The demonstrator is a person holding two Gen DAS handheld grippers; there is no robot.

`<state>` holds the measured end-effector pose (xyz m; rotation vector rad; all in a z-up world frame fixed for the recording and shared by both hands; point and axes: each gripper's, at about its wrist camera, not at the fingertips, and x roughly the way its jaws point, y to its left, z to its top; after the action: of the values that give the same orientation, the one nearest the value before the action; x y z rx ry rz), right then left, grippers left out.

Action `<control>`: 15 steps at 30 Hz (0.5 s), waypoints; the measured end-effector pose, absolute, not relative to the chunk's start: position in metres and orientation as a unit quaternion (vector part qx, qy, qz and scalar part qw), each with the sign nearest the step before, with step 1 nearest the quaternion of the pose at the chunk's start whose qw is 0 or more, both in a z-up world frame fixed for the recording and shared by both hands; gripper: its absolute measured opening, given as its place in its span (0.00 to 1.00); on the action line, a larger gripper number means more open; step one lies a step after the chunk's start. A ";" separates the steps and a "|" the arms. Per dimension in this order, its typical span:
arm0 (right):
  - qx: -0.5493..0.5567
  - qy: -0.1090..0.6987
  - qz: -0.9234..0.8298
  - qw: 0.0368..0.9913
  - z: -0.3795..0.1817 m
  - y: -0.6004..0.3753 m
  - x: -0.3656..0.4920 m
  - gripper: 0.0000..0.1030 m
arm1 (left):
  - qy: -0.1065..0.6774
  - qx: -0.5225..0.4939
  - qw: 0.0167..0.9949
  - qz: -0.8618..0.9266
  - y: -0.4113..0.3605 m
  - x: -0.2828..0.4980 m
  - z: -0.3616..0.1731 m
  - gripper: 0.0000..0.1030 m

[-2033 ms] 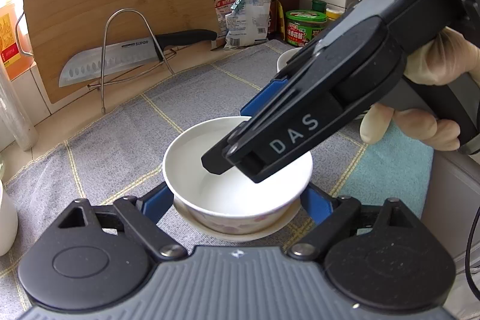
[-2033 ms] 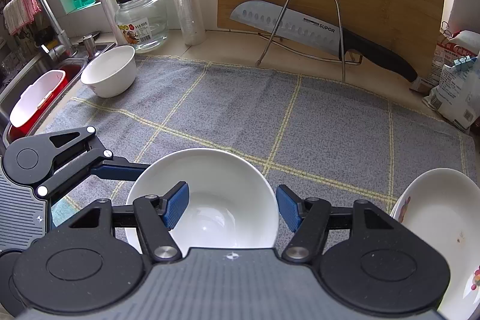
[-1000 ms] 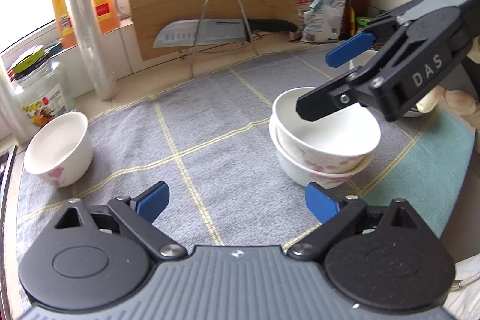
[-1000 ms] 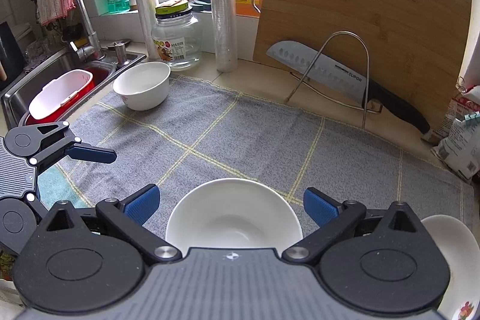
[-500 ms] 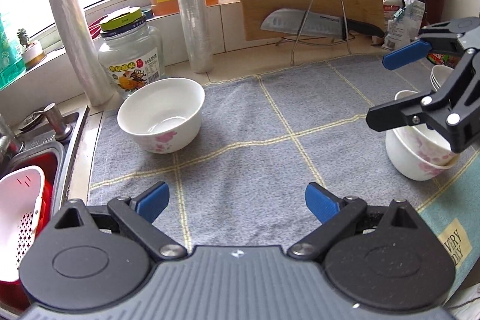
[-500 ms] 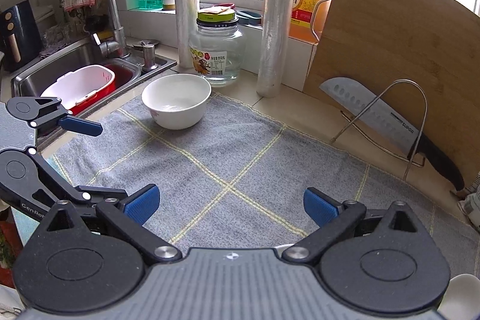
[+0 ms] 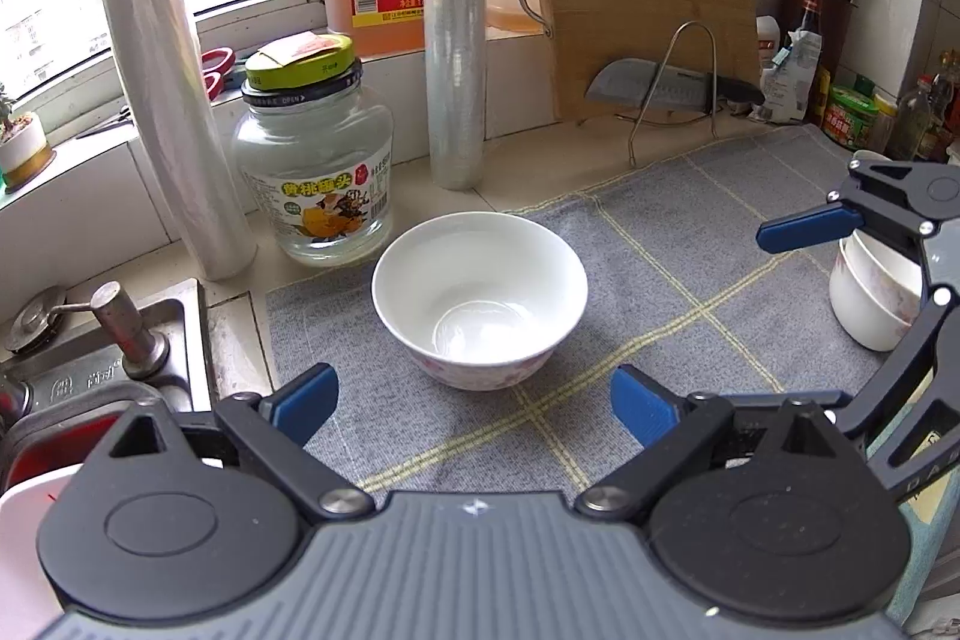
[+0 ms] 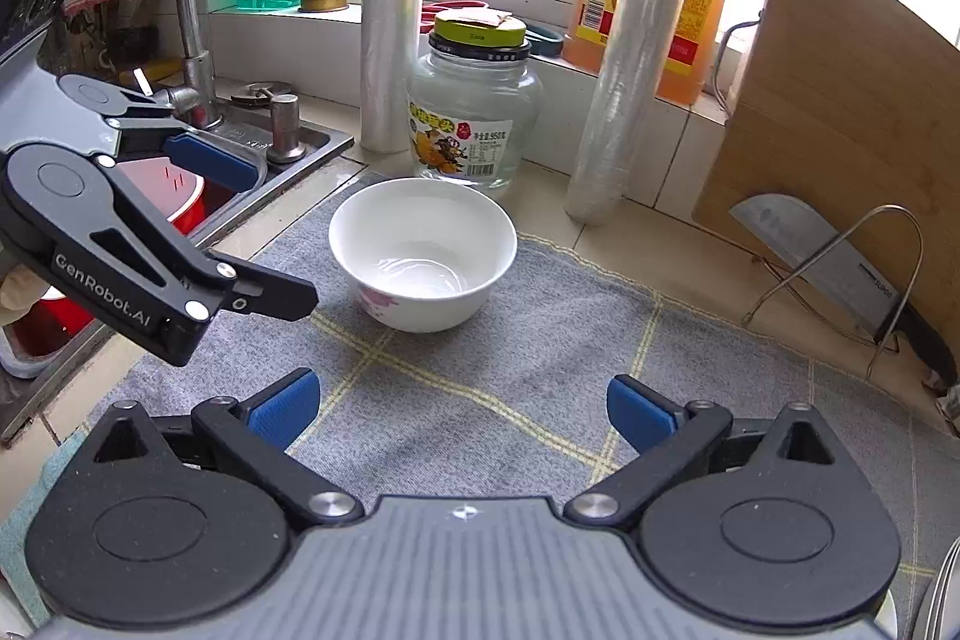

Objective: Organize plates and bowls
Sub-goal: 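Move the left tool to the last white bowl by the jar and grip its rim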

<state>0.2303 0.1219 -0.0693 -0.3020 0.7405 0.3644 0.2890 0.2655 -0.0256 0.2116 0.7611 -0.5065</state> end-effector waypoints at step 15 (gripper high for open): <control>-0.130 0.380 0.149 0.904 -0.108 0.150 0.262 1.00 | 0.398 0.068 0.868 -0.289 0.262 0.363 -0.049 0.94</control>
<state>0.2624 0.1497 -0.1080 -0.2685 0.7861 0.3075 0.3631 0.2620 -0.0489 0.1419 0.8321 -0.6052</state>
